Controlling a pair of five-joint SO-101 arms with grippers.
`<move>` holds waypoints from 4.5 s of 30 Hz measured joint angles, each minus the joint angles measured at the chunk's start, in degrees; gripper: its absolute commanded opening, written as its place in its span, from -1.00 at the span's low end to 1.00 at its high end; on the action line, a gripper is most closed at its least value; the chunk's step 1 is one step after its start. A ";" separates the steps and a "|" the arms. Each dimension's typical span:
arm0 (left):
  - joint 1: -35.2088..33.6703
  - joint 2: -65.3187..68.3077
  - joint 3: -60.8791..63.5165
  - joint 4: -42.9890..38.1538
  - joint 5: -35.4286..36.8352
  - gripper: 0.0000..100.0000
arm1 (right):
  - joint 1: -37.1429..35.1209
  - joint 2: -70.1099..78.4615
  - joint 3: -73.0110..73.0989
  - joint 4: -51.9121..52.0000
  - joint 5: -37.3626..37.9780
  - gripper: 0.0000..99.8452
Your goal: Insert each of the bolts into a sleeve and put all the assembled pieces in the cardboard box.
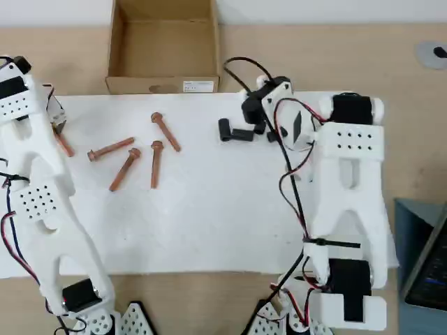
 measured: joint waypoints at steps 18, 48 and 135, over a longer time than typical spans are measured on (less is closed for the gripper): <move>4.40 -7.47 -12.92 12.92 -2.90 -1.00 | 0.00 -13.89 -0.44 0.53 -5.10 -0.98; 34.73 -91.08 77.19 -6.95 -2.99 -1.00 | 0.00 -55.65 37.80 -17.67 -28.48 -0.98; 54.07 -165.27 139.96 -49.32 23.12 -1.00 | -44.22 -91.34 74.73 -43.43 -35.69 -0.98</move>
